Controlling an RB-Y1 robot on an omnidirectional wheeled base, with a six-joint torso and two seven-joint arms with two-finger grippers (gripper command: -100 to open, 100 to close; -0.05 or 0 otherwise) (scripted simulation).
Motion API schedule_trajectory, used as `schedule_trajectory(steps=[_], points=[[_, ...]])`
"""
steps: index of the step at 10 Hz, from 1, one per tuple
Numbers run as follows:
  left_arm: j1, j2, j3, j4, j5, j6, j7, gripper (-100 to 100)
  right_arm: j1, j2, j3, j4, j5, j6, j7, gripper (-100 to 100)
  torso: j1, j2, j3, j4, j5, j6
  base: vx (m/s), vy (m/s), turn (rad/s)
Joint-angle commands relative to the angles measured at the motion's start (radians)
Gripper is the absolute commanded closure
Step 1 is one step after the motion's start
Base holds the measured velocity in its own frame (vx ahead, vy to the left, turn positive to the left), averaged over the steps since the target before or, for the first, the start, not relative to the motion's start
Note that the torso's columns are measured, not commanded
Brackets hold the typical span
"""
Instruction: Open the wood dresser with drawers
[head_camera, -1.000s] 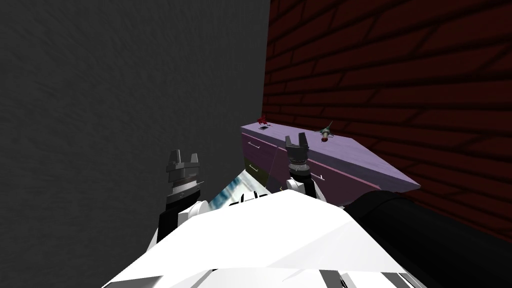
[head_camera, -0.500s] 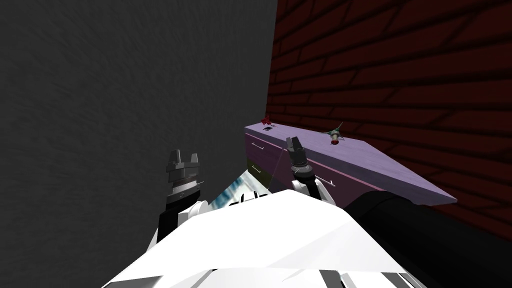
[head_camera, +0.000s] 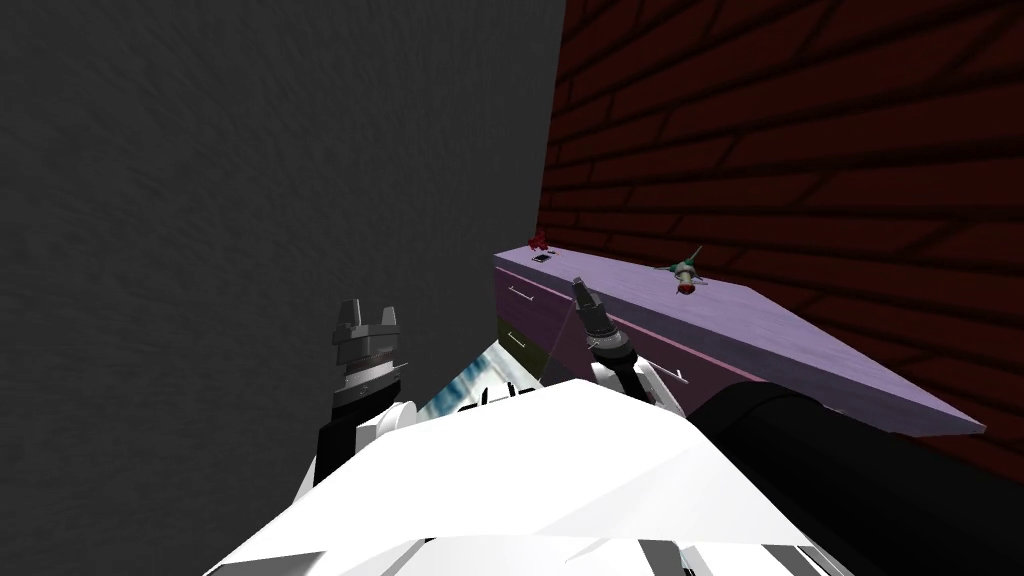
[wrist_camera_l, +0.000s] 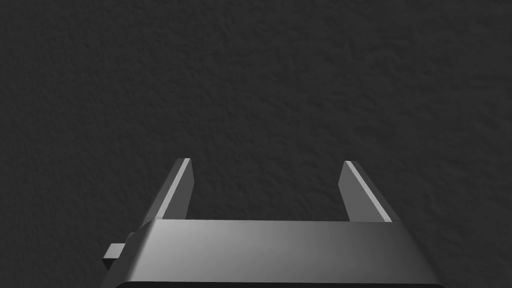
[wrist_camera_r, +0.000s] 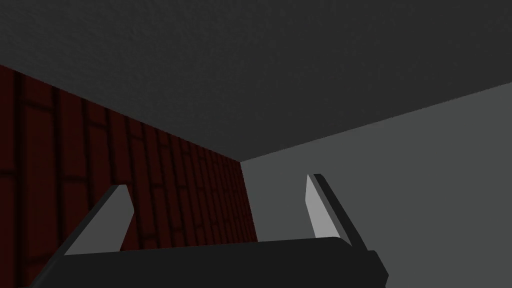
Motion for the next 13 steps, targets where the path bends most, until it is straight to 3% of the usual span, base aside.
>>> schedule_trajectory(steps=[1, 2, 3, 5, 10, 13], points=[[0.000, 0.000, 0.000, 0.000, 0.000, 0.000, 0.000, 0, 0.013, -0.008, -0.034, 0.004, 0.072, -0.020, 0.044, -100, 0.001, -0.001, 0.000, 0.000, 0.000, 0.000, 0.042, 0.030, 0.026], [0.000, 0.000, 0.000, 0.000, 0.000, 0.000, 0.000, 0, 0.022, -0.013, -0.058, 0.007, 0.107, -0.033, 0.073, -100, 0.000, 0.000, 0.000, 0.000, 0.000, 0.000, 0.039, 0.031, 0.050], [0.000, 0.000, 0.000, 0.000, 0.000, 0.000, 0.000, 0, 0.022, -0.013, -0.058, 0.007, 0.118, -0.033, 0.073, -100, 0.000, 0.000, 0.000, 0.000, 0.000, 0.000, 0.032, 0.026, 0.036], [0.000, 0.000, 0.000, 0.000, 0.000, 0.000, 0.000, 0, 0.040, -0.023, -0.106, 0.013, 0.188, -0.059, 0.131, -100, 0.000, 0.000, 0.000, 0.000, 0.000, 0.000, 0.042, 0.037, 0.091], [0.000, 0.000, 0.000, 0.000, 0.000, 0.000, 0.000, 0, 0.058, -0.035, -0.155, 0.023, 0.307, -0.085, 0.191, -100, 0.000, 0.000, 0.000, 0.000, 0.000, 0.000, 0.037, 0.028, 0.042], [0.000, 0.000, 0.000, 0.000, 0.000, 0.000, 0.000, 0, 0.075, -0.050, -0.205, 0.036, 0.394, -0.110, 0.252, -100, 0.000, 0.000, 0.000, 0.000, 0.000, 0.000, 0.036, 0.026, 0.055]])
